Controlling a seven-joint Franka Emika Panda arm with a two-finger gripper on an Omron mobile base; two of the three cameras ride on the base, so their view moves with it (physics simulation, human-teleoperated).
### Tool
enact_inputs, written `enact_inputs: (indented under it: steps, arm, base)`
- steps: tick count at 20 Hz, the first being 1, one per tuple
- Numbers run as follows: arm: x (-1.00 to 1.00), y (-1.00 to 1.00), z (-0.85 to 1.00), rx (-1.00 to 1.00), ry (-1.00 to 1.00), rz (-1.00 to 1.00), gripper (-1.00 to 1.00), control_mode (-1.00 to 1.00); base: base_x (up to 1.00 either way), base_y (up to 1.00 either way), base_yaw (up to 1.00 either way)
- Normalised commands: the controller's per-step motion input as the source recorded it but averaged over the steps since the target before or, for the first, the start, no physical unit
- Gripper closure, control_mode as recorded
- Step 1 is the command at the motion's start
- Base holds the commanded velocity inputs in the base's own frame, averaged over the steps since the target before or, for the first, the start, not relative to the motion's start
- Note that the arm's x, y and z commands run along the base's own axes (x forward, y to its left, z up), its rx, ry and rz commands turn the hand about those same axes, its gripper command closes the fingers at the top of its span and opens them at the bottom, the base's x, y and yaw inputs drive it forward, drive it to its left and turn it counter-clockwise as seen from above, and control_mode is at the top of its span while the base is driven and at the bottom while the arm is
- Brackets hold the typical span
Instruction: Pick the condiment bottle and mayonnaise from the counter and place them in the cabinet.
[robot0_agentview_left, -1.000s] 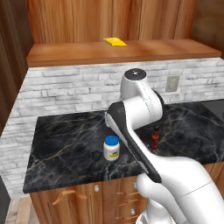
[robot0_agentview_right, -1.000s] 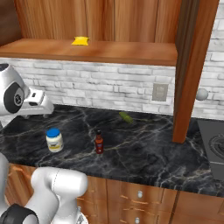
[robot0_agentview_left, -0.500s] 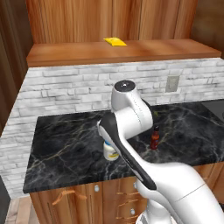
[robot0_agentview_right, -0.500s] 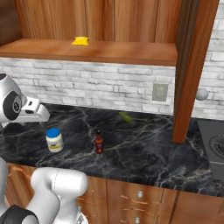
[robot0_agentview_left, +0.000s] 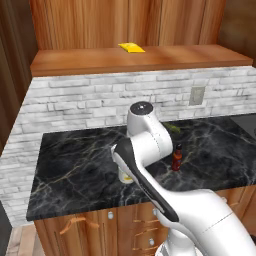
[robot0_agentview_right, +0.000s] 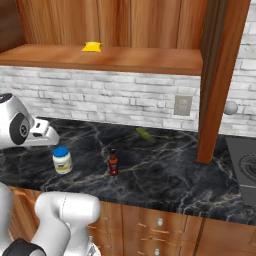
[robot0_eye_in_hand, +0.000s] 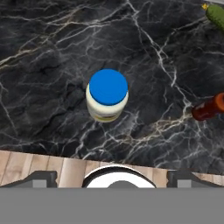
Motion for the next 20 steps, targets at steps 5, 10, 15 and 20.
enact_inputs:
  steps: [5,10,15,20]
  arm:
    - [0.05,0.0,-0.26,0.01,0.0,0.07,-1.0,-1.0]
    - [0.08,-0.02,-0.22,0.02,0.0,0.08,-1.0,-1.0]
    - [0.13,-0.02,-0.08,0.01,0.0,0.02,-1.0,-1.0]
    - [0.2,-0.06,-0.01,0.02,0.0,0.0,-1.0,-1.0]
  base:
    - [0.0,0.0,0.0]
    - [0.0,0.0,0.0]
    - [0.0,0.0,0.0]
    - [0.0,0.0,0.0]
